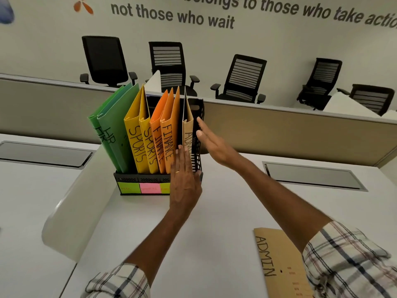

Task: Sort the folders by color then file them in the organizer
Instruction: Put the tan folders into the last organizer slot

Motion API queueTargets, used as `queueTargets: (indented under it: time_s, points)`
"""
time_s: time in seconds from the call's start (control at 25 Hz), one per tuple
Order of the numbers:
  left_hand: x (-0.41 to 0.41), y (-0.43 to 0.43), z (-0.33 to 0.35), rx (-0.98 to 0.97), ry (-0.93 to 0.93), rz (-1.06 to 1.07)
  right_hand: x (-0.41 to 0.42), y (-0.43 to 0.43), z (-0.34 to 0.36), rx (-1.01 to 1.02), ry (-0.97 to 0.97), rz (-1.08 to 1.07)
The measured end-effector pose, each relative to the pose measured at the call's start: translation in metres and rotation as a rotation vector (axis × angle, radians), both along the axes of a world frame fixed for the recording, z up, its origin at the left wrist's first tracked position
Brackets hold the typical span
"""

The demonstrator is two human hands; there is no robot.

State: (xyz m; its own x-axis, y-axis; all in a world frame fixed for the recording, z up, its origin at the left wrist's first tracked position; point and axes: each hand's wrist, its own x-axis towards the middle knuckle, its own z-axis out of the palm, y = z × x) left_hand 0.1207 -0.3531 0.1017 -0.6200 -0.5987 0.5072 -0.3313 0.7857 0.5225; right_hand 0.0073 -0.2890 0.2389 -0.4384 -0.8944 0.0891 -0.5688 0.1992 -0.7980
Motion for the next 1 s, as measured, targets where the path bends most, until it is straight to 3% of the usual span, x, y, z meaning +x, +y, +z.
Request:
queueTargets:
  time_s: [0.12, 0.32, 0.6, 1.0]
  points:
    - [0.011, 0.027, 0.001, -0.001, -0.047, 0.038, 0.01, 0.043, -0.018, 0.116, 0.167, -0.007]
    - [0.026, 0.087, -0.002, 0.019, -0.12, 0.038, 0.018, 0.133, -0.058, 0.228, 0.288, -0.029]
    - [0.051, 0.204, -0.05, 0.006, -0.218, -0.086, 0.026, 0.278, -0.125, 0.353, 0.286, -0.071]
    - [0.084, 0.327, -0.104, -0.005, -0.526, -0.296, 0.053, 0.432, -0.202, 0.528, 0.176, -0.229]
